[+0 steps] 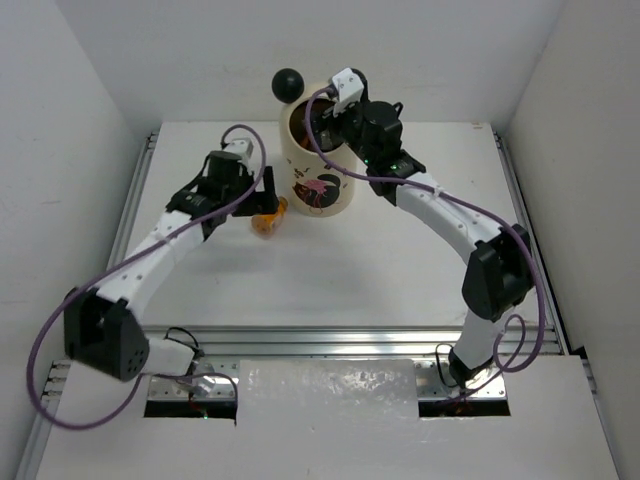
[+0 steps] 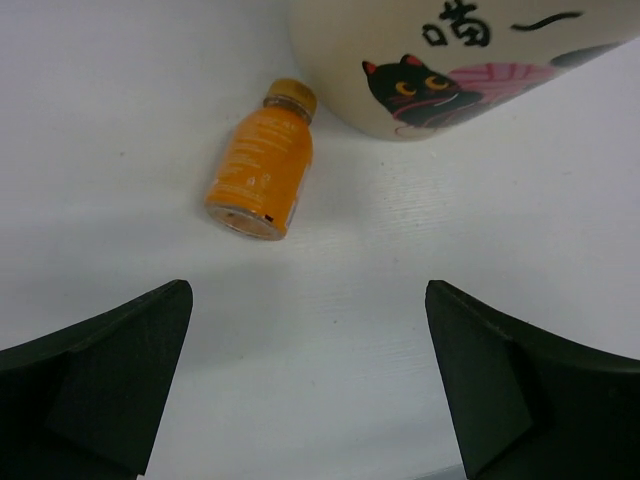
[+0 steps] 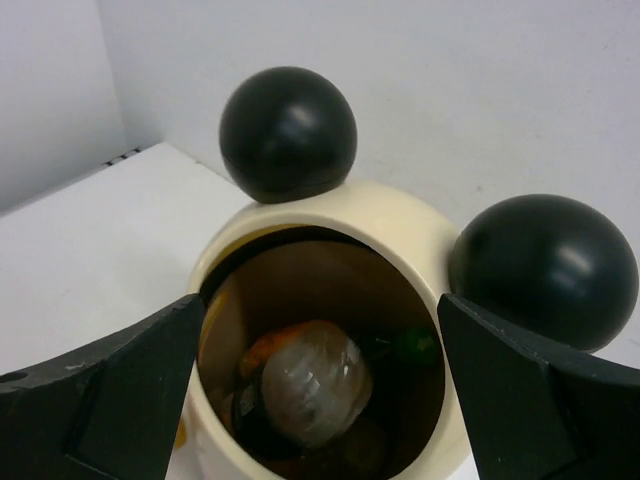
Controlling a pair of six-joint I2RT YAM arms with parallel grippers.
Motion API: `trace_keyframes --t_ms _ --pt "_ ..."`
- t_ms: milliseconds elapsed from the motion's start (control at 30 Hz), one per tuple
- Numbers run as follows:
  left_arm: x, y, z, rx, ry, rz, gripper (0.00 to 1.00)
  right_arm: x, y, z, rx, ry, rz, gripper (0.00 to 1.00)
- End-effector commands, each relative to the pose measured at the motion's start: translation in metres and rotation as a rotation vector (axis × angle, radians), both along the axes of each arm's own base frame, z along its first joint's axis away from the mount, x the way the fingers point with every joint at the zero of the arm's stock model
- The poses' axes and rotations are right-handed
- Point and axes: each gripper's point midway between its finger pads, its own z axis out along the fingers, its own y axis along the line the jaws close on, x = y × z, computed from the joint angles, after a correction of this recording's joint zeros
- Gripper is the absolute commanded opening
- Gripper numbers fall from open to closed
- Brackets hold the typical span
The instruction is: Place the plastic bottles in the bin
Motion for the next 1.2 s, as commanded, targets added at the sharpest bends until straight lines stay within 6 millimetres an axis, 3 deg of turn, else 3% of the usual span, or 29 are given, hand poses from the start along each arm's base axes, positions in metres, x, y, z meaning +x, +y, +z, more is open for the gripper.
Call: trace_keyframes --t_ms 0,33,100,133,167,200,233,300,333,367,467,700,800,867,900,933,1067,1133,1167 --pt "0.018 -0.023 -0.019 0.024 0.067 -0.139 0.99 -0.022 0.001 0.043 0.056 0.007 0.053 0.99" --pt "0.020 -0.028 -0.023 0.023 0.081 -0.162 1.00 -0.036 -0.007 0.062 0.070 -0.015 0.053 0.99" --pt "0.028 -0.036 -0.043 0.045 0.133 -0.221 1.00 -0.055 -0.016 0.070 0.127 0.016 0.056 0.99" --pt "0.035 -0.038 -0.042 0.054 0.130 -0.231 1.00 -0.077 -0.026 0.075 0.144 0.023 0.070 0.99" --pt "0.039 -0.037 -0.048 0.079 0.137 -0.249 1.00 -0.091 -0.028 0.075 0.174 0.041 0.092 0.99" --pt "0.047 -0.039 -0.059 0.097 0.158 -0.262 0.99 -0.101 -0.031 0.052 0.169 0.080 0.108 0.99" --pt "0.051 -0.039 -0.064 0.111 0.160 -0.268 0.99 -0.125 -0.036 0.069 0.198 0.044 0.155 0.99" --pt "0.064 -0.037 -0.076 0.141 0.164 -0.247 0.99 -0.143 -0.036 0.049 0.205 0.084 0.201 0.99" --pt "0.069 -0.034 -0.080 0.158 0.159 -0.236 0.98 -0.156 -0.037 0.055 0.219 0.080 0.231 0.99" --pt "0.076 -0.034 -0.085 0.168 0.157 -0.222 0.98 -0.161 -0.037 0.044 0.211 0.107 0.244 0.99" --pt "0.085 -0.024 -0.103 0.223 0.189 -0.185 0.98 -0.182 -0.036 0.040 0.213 0.135 0.304 0.99" --pt "0.090 -0.011 -0.146 0.274 0.256 -0.143 0.96 -0.211 -0.040 0.045 0.256 0.126 0.376 0.99" --pt "0.084 -0.010 -0.170 0.273 0.317 -0.144 0.84 -0.221 -0.040 0.042 0.285 0.138 0.399 0.99" --pt "0.077 -0.014 -0.178 0.258 0.363 -0.149 0.63 -0.227 -0.041 0.038 0.298 0.153 0.411 0.99" --pt "0.075 -0.014 -0.177 0.249 0.367 -0.129 0.50 -0.231 -0.043 0.040 0.303 0.145 0.415 0.99" --pt "0.071 -0.012 -0.169 0.247 0.357 -0.108 0.19 -0.233 -0.044 0.039 0.306 0.154 0.414 0.99" --pt "0.058 -0.007 -0.147 0.221 0.352 -0.041 0.15 -0.236 -0.051 0.032 0.312 0.185 0.382 0.99" --pt "0.049 -0.003 -0.136 0.196 0.368 0.020 0.04 -0.235 -0.055 0.029 0.320 0.208 0.351 0.99" --pt "0.037 -0.002 -0.123 0.166 0.355 0.034 0.04 -0.236 -0.056 0.023 0.319 0.243 0.341 0.99"
